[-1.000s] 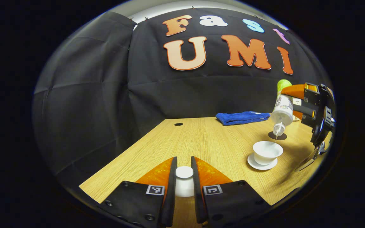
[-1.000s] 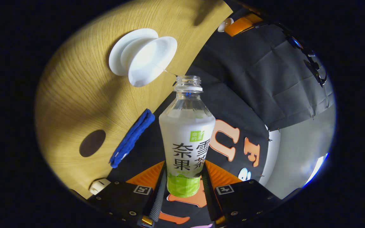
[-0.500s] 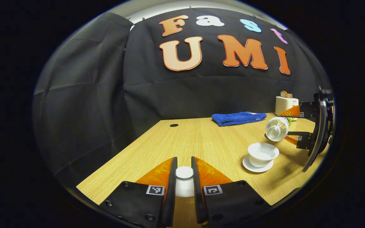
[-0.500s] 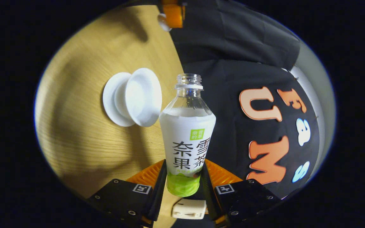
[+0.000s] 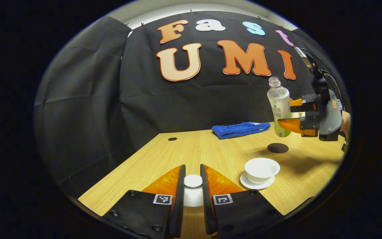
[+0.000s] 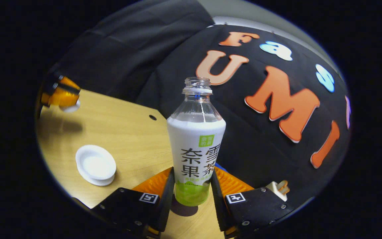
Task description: Open the teacup lid with one hand, grasp the water bottle and pour water into the teacup with the other hand; after pouring, place the water bottle on the coaster and then close the teacup lid.
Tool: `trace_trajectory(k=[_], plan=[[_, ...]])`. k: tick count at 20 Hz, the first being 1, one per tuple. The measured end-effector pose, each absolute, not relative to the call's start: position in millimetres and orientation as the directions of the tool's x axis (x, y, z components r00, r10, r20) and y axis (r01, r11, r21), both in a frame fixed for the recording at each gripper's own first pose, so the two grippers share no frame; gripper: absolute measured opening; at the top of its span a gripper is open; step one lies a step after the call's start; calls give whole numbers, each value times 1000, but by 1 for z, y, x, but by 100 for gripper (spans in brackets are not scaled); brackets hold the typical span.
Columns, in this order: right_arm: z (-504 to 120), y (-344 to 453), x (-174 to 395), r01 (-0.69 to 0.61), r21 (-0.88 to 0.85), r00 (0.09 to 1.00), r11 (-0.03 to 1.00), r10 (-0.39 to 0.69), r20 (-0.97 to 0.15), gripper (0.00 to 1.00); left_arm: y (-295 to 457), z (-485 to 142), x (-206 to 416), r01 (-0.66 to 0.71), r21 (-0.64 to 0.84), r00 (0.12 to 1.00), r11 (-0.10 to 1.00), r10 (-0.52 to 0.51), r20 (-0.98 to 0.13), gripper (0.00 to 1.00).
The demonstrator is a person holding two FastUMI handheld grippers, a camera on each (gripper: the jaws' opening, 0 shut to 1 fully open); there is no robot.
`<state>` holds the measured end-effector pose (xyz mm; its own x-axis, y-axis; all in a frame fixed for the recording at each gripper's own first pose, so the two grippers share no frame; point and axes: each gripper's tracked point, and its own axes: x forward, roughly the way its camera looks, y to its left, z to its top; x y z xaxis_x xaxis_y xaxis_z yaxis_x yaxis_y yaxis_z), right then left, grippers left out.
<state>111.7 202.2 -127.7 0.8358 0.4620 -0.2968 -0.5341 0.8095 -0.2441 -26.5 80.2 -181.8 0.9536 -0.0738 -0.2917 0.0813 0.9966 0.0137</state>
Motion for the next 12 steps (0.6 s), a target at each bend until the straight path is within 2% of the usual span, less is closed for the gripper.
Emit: trace_trajectory(k=[3, 4, 6, 8, 9, 10, 12], plan=[[-140, 197, 118, -503, -118, 836, 856, 448, -318, 60, 67, -178, -26, 100, 4, 954, 995, -94, -283, 30], [-144, 196, 120, -495, -55, 831, 867, 453, -322, 60, 62, -176, -25, 105, -3, 954, 995, -101, -283, 27], [-152, 189, 128, -469, 51, 824, 881, 458, -332, 60, 56, -173, -24, 111, -8, 956, 994, -109, -274, 30], [-164, 189, 128, -447, 106, 818, 888, 454, -353, 60, 48, -167, -20, 121, -9, 958, 993, -119, -259, 30], [-170, 187, 131, -436, 123, 817, 891, 450, -360, 60, 45, -161, -19, 123, -8, 961, 992, -121, -247, 27], [-177, 185, 133, -428, 133, 815, 894, 445, -371, 60, 42, -155, -15, 127, -10, 965, 992, -126, -230, 30], [-190, 181, 134, -407, 140, 816, 903, 428, -388, 60, 33, -145, -12, 143, -14, 969, 990, -142, -202, 30]])
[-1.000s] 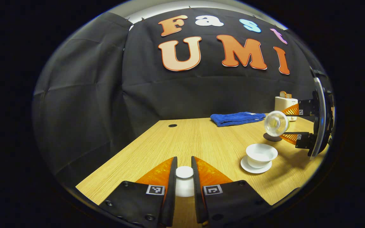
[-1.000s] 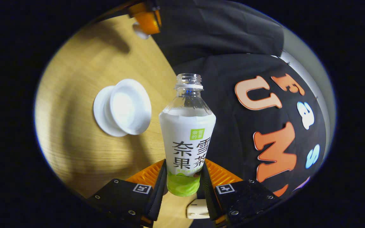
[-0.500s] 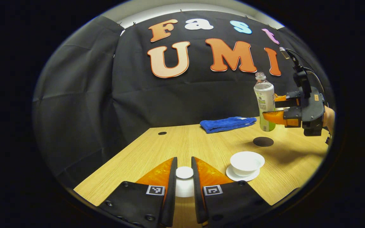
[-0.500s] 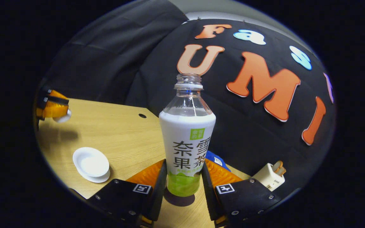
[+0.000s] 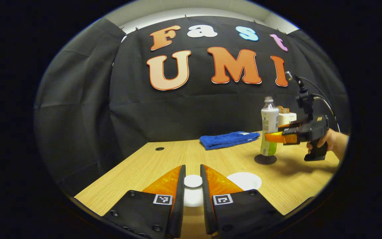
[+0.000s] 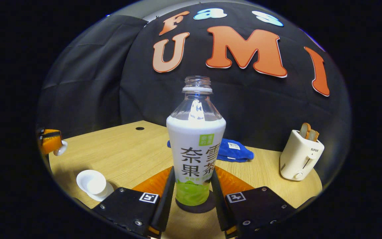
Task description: Open the teacup lid with one hand, grasp the water bottle and pour water into the teacup with the other hand; after pouring, place the water bottle on the coaster and then close the teacup lid.
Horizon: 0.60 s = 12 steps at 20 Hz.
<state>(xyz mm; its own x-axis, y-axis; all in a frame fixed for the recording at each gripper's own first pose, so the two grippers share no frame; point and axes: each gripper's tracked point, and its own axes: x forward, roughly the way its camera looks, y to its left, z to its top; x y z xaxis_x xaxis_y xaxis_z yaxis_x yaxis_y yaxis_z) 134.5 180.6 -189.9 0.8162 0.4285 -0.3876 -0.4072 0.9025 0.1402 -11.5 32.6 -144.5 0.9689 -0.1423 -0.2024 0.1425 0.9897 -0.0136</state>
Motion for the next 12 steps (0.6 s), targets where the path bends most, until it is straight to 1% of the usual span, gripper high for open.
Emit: trace_trajectory(k=[7, 8, 10, 12], plan=[[-229, 174, 135, -368, 200, 793, 908, 419, -442, 60, 0, -129, 2, 185, -75, 965, 980, -195, -173, 30], [-227, 173, 138, -361, 209, 800, 909, 417, -432, 60, -6, -126, 4, 194, -83, 964, 978, -205, -167, 30], [-226, 173, 138, -361, 209, 801, 909, 417, -429, 62, -18, -125, 6, 212, -99, 960, 972, -226, -163, 30], [-229, 176, 136, -369, 205, 794, 907, 422, -438, 67, -27, -125, 9, 224, -126, 956, 966, -243, -165, 30]])
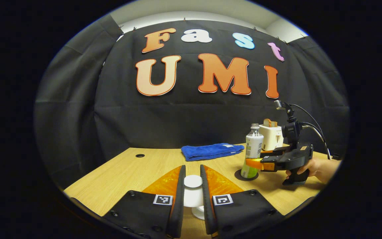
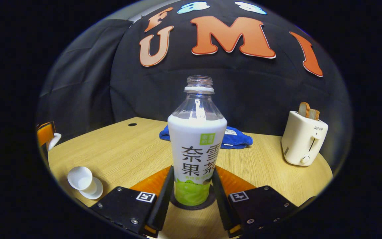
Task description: Open the teacup lid with one hand, grasp the water bottle and pour water into the teacup with the other hand; after pouring, place the water bottle on the coaster and then close the teacup lid.
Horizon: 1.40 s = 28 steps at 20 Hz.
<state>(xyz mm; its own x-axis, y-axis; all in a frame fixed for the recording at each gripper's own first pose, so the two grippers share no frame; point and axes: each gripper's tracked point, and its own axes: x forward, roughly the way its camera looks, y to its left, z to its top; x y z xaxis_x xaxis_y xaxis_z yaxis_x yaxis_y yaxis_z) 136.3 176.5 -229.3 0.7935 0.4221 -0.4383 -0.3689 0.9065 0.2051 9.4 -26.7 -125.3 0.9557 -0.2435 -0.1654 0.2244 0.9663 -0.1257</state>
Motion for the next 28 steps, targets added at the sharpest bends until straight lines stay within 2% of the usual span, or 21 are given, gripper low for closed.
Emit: trace_trajectory(k=[1, 5, 7, 12, 13, 14, 15, 19, 21, 22, 26, 27, 28], plan=[[-235, 178, 134, -376, 206, 783, 904, 428, -451, 66, -30, -127, 11, 227, -141, 954, 964, -250, -168, 30], [-235, 177, 125, -384, 198, 780, 902, 431, -453, 86, -41, -140, 16, 232, -170, 946, 958, -263, -191, 30], [-229, 171, 122, -383, 185, 791, 905, 425, -440, 92, -48, -152, 16, 237, -177, 938, 955, -273, -214, 30], [-209, 156, 110, -383, 176, 816, 907, 422, -396, 95, -64, -180, 18, 249, -147, 923, 957, -281, -265, 30], [-205, 153, 108, -382, 176, 823, 908, 420, -383, 95, -67, -183, 16, 253, -147, 919, 956, -284, -272, 27], [-200, 149, 105, -381, 178, 827, 907, 421, -373, 95, -69, -186, 16, 256, -145, 917, 956, -288, -277, 30], [-195, 146, 102, -381, 181, 832, 907, 422, -361, 95, -71, -190, 15, 259, -139, 913, 956, -289, -288, 27], [-179, 132, 88, -372, 204, 848, 906, 421, -322, 95, -75, -206, 13, 259, -93, 904, 961, -275, -326, 27], [-177, 122, 81, -361, 205, 855, 910, 411, -316, 95, -77, -206, 12, 258, -76, 909, 963, -269, -320, 34], [-176, 117, 77, -354, 207, 858, 912, 405, -316, 95, -78, -205, 12, 262, -67, 909, 963, -270, -317, 30], [-166, 97, 62, -323, 232, 872, 917, 384, -303, 96, -81, -202, 9, 275, -40, 906, 961, -273, -323, 39], [-162, 91, 59, -312, 230, 880, 922, 372, -295, 96, -78, -195, 9, 269, -38, 913, 963, -267, -309, 59], [-155, 86, 56, -304, 226, 890, 925, 361, -280, 96, -75, -187, 11, 255, -31, 923, 966, -253, -290, 65]])
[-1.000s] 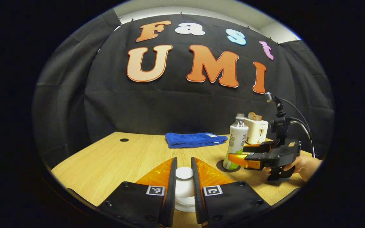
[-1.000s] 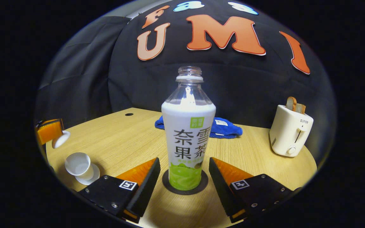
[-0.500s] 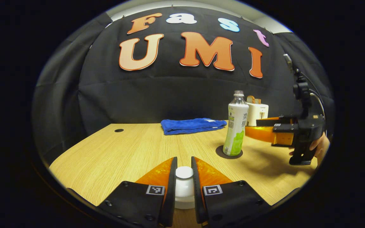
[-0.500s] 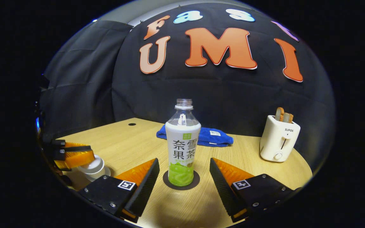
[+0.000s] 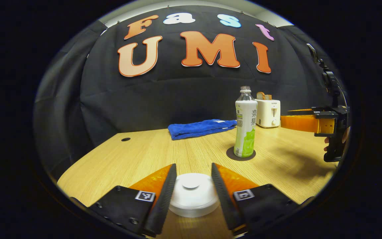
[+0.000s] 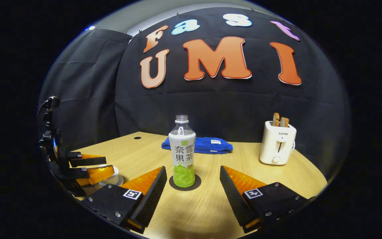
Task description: Open the teacup lid with one hand, grasp the water bottle and pour water into the teacup with the other hand; after pouring, place the water bottle on the coaster and then close the teacup lid.
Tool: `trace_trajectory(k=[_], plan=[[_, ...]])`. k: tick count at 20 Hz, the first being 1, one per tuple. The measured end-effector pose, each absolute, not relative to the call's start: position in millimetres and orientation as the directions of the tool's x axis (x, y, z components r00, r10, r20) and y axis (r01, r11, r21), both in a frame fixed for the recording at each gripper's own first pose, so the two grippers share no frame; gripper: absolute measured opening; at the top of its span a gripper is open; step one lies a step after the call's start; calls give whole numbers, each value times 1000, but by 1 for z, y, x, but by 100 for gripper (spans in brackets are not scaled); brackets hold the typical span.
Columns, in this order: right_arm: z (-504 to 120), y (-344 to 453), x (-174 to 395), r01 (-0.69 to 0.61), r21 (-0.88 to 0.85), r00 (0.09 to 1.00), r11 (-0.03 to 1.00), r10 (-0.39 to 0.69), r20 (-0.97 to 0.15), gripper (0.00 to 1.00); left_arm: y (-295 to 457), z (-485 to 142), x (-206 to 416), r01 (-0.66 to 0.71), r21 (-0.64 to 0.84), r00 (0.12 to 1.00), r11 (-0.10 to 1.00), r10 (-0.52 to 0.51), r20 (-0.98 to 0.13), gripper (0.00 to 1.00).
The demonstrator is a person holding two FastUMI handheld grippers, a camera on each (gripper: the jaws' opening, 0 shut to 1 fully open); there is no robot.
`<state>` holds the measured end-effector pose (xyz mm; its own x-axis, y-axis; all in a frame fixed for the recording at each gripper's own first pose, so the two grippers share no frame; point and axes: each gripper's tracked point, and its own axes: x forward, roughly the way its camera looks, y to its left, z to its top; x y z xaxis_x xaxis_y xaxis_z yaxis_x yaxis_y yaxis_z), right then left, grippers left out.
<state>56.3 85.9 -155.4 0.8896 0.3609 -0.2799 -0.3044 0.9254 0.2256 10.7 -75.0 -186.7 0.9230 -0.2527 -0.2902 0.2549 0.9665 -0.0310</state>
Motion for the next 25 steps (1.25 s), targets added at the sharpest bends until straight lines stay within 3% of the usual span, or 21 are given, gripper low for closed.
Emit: trace_trajectory(k=[3, 5, 9, 10, 11, 13, 14, 16, 17, 21, 22, 25], plan=[[-133, 72, 50, -270, 211, 919, 939, 316, -233, 97, -67, -154, 15, 208, -21, 954, 978, -208, -218, 92], [-119, 66, 46, -247, 202, 935, 948, 288, -208, 97, -60, -124, 15, 172, -53, 970, 984, -179, -162, 96], [-88, 55, 30, -218, 172, 957, 961, 245, -158, 97, -49, -66, 12, 117, -94, 991, 989, -123, -60, 98], [-80, 52, 27, -210, 163, 961, 964, 234, -146, 97, -46, -54, 11, 106, -98, 993, 990, -110, -43, 93], [-73, 48, 23, -199, 153, 966, 968, 220, -137, 97, -44, -43, 8, 95, -104, 995, 990, -98, -26, 98], [-61, 40, 18, -166, 139, 975, 976, 183, -124, 97, -33, -29, 1, 46, -111, 999, 993, -49, -22, 94], [-54, 37, 15, -155, 136, 979, 979, 171, -114, 97, -30, -20, -3, 35, -117, 999, 992, -37, -13, 98], [-40, 36, 8, -153, 145, 982, 978, 167, -92, 97, -30, -6, -12, 38, -133, 999, 990, -37, 8, 98], [-33, 36, 3, -157, 150, 982, 976, 170, -83, 97, -28, -1, -17, 40, -137, 999, 990, -38, 19, 93], [-24, 28, -13, -158, 136, 983, 978, 168, -69, 97, -15, 15, -30, 20, -132, 998, 991, -13, 55, 94], [-24, 26, -16, -158, 131, 983, 979, 168, -73, 97, -13, 16, -31, 19, -131, 998, 991, -11, 60, 98], [-18, 18, -23, -142, 135, 986, 981, 153, -72, 97, -11, 16, -37, 19, -135, 999, 991, -12, 51, 94]])
